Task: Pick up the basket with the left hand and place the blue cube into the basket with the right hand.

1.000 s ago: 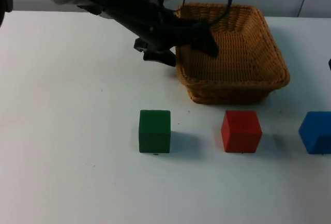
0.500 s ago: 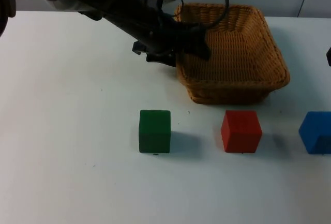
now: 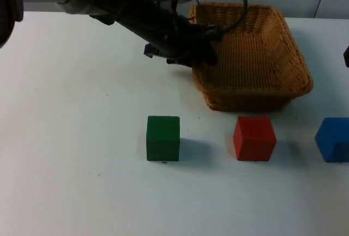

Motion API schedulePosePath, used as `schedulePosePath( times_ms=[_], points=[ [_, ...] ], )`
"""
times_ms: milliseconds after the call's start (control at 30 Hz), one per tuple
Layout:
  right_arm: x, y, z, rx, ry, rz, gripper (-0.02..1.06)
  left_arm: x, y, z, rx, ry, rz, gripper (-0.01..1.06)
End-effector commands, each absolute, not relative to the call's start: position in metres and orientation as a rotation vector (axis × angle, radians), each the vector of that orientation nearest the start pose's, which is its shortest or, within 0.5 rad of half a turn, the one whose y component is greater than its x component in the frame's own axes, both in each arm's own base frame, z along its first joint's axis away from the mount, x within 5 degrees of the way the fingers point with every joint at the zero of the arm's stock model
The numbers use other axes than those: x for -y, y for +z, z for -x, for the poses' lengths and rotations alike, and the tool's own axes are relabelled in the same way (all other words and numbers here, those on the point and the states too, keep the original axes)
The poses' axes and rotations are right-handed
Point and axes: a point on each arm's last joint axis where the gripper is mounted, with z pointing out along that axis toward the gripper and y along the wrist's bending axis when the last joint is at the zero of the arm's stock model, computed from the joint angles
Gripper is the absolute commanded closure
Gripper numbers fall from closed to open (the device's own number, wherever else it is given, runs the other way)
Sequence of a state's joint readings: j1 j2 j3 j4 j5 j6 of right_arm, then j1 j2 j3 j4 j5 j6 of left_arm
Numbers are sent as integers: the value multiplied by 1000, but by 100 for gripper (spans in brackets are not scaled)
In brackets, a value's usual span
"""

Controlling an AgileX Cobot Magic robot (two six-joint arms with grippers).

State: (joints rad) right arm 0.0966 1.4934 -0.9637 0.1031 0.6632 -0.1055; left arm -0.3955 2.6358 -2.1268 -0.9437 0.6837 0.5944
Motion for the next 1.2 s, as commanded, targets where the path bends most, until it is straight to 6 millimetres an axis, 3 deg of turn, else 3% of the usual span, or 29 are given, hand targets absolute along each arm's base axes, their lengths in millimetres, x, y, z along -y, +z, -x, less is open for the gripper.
schedulePosePath(
  times_ms=[0,200,433,633,1000,1167],
  points=[
    [-36,242,-294,-2647,111,192,2,261,87,-492,-2431,-937,-472,80],
    [-36,243,-294,-2640,111,191,2,260,88,-497,-2394,-906,-438,105],
    [-36,243,-295,-2637,111,190,2,259,95,-509,-2309,-915,-233,105],
    [-36,243,-295,-2635,110,190,2,259,100,-512,-2278,-937,-165,105],
    [-35,243,-295,-2632,101,197,2,260,138,-517,-2247,-1084,78,105],
    [-35,242,-294,-2642,88,210,2,258,146,-516,-2275,-1070,150,105]
  ],
)
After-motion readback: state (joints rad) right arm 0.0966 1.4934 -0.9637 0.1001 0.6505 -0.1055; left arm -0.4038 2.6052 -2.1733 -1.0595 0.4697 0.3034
